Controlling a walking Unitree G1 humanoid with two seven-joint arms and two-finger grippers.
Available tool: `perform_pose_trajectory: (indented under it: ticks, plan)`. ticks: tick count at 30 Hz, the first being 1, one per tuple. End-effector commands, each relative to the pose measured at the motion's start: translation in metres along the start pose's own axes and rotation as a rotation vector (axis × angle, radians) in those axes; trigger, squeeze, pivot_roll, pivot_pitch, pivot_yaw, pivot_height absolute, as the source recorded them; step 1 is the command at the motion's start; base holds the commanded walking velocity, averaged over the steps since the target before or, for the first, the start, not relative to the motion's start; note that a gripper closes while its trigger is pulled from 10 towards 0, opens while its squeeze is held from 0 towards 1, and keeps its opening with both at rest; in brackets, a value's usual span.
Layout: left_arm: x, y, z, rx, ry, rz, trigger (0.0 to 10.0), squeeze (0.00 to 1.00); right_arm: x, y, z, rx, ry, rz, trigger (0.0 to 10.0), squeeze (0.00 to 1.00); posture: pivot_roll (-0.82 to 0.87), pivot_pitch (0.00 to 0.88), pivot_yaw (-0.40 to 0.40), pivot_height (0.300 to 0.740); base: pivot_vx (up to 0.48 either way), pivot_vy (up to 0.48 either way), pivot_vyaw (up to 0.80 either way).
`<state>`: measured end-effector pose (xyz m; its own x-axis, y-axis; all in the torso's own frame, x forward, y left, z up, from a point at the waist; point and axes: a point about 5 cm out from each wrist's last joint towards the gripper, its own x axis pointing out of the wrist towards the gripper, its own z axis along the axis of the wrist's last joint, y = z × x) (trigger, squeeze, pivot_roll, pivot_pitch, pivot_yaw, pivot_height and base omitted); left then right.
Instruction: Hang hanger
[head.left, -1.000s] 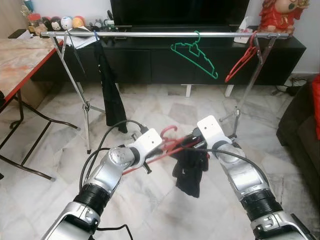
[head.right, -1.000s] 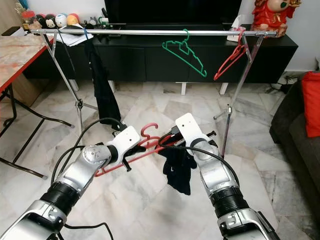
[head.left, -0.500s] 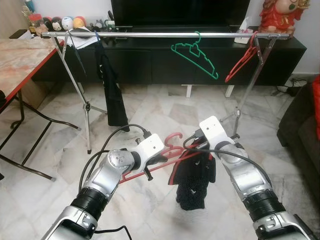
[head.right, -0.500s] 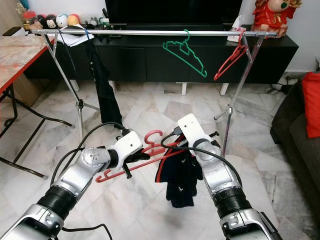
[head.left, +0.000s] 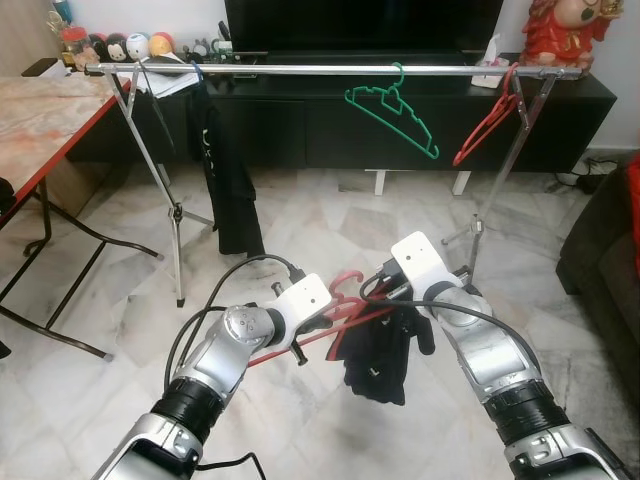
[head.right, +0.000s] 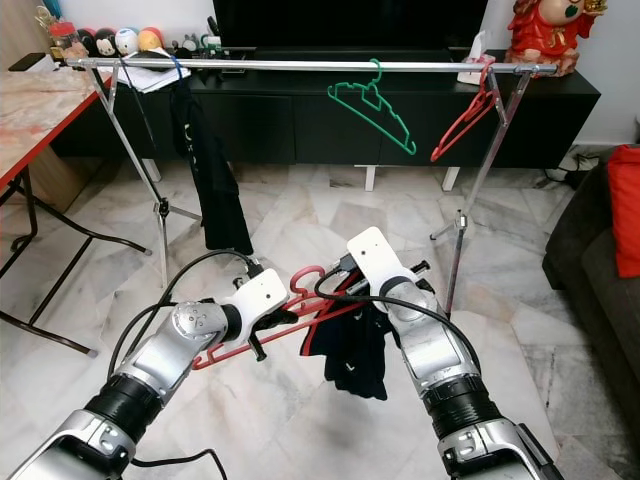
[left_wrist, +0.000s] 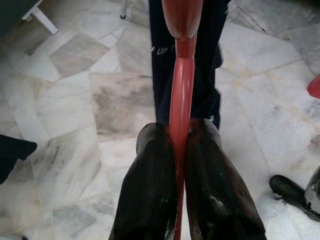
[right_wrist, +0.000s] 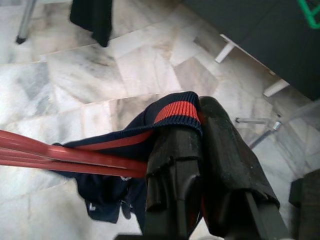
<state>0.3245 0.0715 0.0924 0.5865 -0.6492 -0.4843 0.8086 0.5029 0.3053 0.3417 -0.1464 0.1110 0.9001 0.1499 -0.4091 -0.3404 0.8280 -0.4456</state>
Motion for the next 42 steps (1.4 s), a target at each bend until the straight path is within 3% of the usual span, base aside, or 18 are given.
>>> perform_pose_trajectory:
  ticks: [1,8,15,23,29,33,36,42]
  plan:
    - [0.002,-0.002,0.005,0.016,0.000,-0.028,10.0,0.00,-0.003,0.002,0.011,-0.025,-0.052,0.014,10.0,0.00,-0.13,0.019,0.031,0.740,0.000,0.000,0.00]
    - [0.003,-0.004,0.004,0.024,0.000,-0.049,10.0,0.00,-0.006,0.007,0.015,-0.054,-0.070,0.060,10.0,0.00,-0.13,0.015,0.033,0.740,0.000,0.000,0.00]
    - [0.009,-0.010,0.014,-0.020,-0.052,-0.076,10.0,0.00,-0.011,0.018,0.026,-0.111,-0.127,0.168,10.0,0.00,-0.14,0.017,0.036,0.740,0.000,0.000,0.00]
    - [0.015,-0.015,0.021,-0.025,-0.080,-0.061,10.0,0.00,-0.017,0.019,0.024,-0.153,-0.103,0.223,10.0,0.00,-0.14,0.021,0.038,0.740,0.000,0.000,0.00]
    - [0.016,-0.009,0.023,-0.031,-0.074,0.013,10.0,0.00,-0.016,0.008,0.020,-0.143,-0.054,0.130,10.0,0.00,-0.14,0.027,0.041,0.740,0.000,0.000,0.00]
    - [0.014,0.001,0.017,-0.016,-0.036,0.085,10.0,0.00,-0.015,-0.011,0.011,-0.145,0.010,0.008,10.0,0.00,-0.15,0.030,0.045,0.740,0.000,0.000,0.00]
    - [0.012,0.009,0.019,-0.030,-0.052,0.142,10.0,0.00,-0.017,-0.008,0.011,-0.154,0.008,0.032,10.0,0.00,-0.15,0.032,0.047,0.740,0.000,0.000,0.00]
    - [0.012,0.010,0.023,-0.037,-0.076,0.137,10.0,0.00,-0.018,0.006,0.014,-0.147,-0.014,0.094,10.0,0.00,-0.14,0.033,0.052,0.740,0.000,0.000,0.00]
